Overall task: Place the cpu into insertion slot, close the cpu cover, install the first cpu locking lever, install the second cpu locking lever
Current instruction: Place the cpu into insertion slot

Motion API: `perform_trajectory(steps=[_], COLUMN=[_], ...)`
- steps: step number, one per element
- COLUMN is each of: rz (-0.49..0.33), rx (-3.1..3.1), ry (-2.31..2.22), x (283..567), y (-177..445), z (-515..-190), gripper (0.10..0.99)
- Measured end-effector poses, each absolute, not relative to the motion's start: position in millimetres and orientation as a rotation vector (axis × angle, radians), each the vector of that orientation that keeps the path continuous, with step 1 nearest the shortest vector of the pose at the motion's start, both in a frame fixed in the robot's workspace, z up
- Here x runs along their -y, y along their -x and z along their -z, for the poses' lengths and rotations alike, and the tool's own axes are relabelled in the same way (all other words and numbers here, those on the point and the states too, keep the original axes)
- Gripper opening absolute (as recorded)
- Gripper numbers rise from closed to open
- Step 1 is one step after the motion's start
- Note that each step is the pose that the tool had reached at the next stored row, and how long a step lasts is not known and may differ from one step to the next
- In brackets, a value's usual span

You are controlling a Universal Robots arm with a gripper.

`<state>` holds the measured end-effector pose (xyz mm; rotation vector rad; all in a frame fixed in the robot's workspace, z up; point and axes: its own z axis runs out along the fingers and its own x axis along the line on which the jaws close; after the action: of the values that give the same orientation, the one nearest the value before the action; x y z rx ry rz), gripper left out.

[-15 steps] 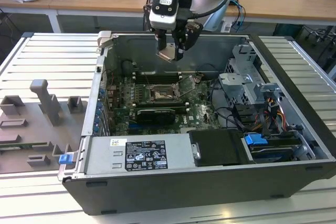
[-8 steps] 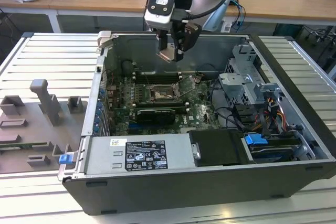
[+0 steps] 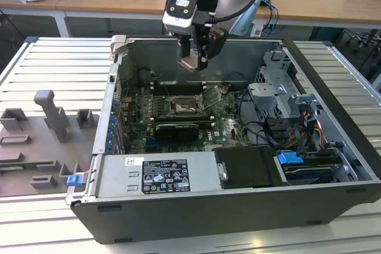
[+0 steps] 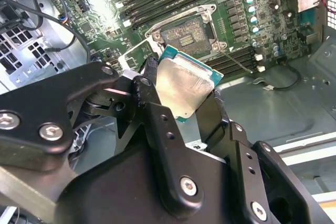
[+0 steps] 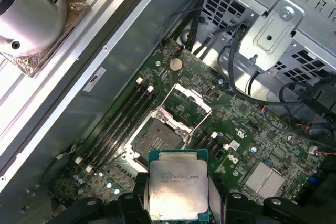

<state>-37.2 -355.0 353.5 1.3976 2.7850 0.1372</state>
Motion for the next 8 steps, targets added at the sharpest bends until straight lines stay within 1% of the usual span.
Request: perform_trajectory(steps=[8], rz=[-0.137], rx=[-2.784], ry=[-1.399], x=[355.0], y=[37.3], z=[-349.4], gripper=[0.541])
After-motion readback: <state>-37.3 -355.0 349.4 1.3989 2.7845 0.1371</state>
